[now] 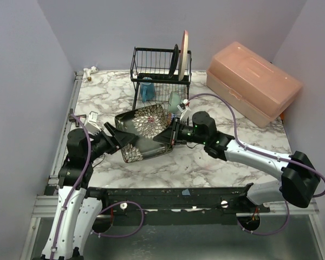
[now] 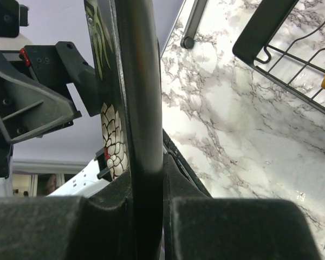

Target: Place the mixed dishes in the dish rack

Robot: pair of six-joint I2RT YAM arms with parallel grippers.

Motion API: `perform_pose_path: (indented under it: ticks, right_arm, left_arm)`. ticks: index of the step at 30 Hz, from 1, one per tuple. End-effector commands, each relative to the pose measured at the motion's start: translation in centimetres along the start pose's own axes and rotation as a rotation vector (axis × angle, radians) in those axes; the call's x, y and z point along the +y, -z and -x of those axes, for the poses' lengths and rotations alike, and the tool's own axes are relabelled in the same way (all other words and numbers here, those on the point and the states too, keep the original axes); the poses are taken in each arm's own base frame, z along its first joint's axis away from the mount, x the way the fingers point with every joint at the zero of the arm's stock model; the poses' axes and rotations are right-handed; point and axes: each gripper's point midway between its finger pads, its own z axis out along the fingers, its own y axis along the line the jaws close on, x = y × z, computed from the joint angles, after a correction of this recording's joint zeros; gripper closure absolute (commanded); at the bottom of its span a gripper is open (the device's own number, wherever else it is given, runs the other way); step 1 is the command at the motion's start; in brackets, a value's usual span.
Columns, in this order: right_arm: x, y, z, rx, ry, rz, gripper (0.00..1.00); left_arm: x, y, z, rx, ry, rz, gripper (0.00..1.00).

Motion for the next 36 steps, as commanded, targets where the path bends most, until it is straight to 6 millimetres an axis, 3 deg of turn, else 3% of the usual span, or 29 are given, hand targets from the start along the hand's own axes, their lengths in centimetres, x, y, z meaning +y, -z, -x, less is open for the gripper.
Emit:
perform_pose_path:
  ticks: [1,11,17,21,26,30,32,36]
  right_arm:
    - [5.8,1.0,3.0,-0.088,0.061,0.178,1.0]
    - [5.6,2.4,4.6,-0.179,0.04,0.15,1.0]
    - [6.7,3.2,5.2,-0.214,0.01,0.209,1.0]
    - [7.4,3.2,5.1,-0.207,0.005,0.252,1.0]
    - [7.4,3.2,5.2,-0.212,0.003,0.256,1.0]
    - [7.4,3.0,5.1,-0.202,0.012,0.259,1.0]
    - [7.3,2.9,5.3,-0.204,0.02,0.244,1.0]
    - [6.8,3.0,6.0,-0.224,0.047,0.181,1.0]
  left_arm:
    - [-2.3,-0.1,0.1,0.003,-0.028,-0.134,0.31]
    - [-0.8,2.6,2.2,-0.238,-0.051,-0.021,0.24]
    - [-1.5,1.2,0.9,-0.16,0.005,-0.128,0.22]
    - [-3.6,0.9,0.3,-0.11,-0.023,-0.28,0.27]
    - [-3.8,0.6,0.1,-0.08,-0.055,-0.292,0.42]
    - [-3.6,0.2,-0.1,-0.063,-0.046,-0.303,0.46]
    - [-3.6,0.1,-0.1,-0.058,-0.044,-0.304,0.45]
    - [-3.5,0.2,0.1,-0.065,-0.065,-0.285,0.32]
